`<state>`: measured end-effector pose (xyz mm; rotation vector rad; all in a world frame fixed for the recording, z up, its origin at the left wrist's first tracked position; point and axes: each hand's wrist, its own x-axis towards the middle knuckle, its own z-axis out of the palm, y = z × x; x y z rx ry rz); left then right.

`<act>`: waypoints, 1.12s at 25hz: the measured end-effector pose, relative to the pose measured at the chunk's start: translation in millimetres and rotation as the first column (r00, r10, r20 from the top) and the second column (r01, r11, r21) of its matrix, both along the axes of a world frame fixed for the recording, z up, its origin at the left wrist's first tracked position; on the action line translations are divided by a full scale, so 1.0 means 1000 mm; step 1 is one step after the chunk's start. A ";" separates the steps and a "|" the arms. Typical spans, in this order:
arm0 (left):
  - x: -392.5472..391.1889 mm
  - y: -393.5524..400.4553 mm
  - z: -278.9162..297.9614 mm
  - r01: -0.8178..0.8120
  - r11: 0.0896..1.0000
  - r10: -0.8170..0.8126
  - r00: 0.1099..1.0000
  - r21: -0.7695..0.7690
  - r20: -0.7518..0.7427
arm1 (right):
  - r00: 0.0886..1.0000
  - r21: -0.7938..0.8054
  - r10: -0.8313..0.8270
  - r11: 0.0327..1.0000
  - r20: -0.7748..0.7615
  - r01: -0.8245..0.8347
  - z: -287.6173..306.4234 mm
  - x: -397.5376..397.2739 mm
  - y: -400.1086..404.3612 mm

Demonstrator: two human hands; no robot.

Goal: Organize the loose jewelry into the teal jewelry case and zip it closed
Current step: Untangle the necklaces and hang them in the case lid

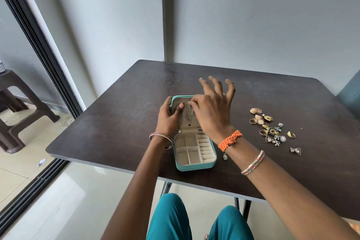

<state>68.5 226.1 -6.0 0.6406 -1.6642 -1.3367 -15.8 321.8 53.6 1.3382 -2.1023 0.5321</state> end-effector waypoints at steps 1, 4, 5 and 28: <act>0.000 0.000 -0.001 -0.001 1.000 0.001 1.000 -0.005 -0.001 | 1.000 0.004 -0.003 1.000 0.011 0.003 0.002 0.000 0.000; 0.000 0.000 -0.001 0.002 1.000 -0.002 1.000 -0.028 -0.003 | 1.000 0.000 -0.005 1.000 0.030 0.005 0.005 -0.003 0.000; 0.000 0.000 -0.002 0.003 0.999 -0.003 1.000 -0.033 -0.003 | 0.999 -0.009 -0.002 1.000 0.039 0.003 0.004 -0.004 0.000; 0.004 0.006 0.003 0.028 0.999 -0.027 0.998 0.021 -0.051 | 0.991 0.116 0.060 0.991 0.116 -0.073 0.014 -0.011 -0.009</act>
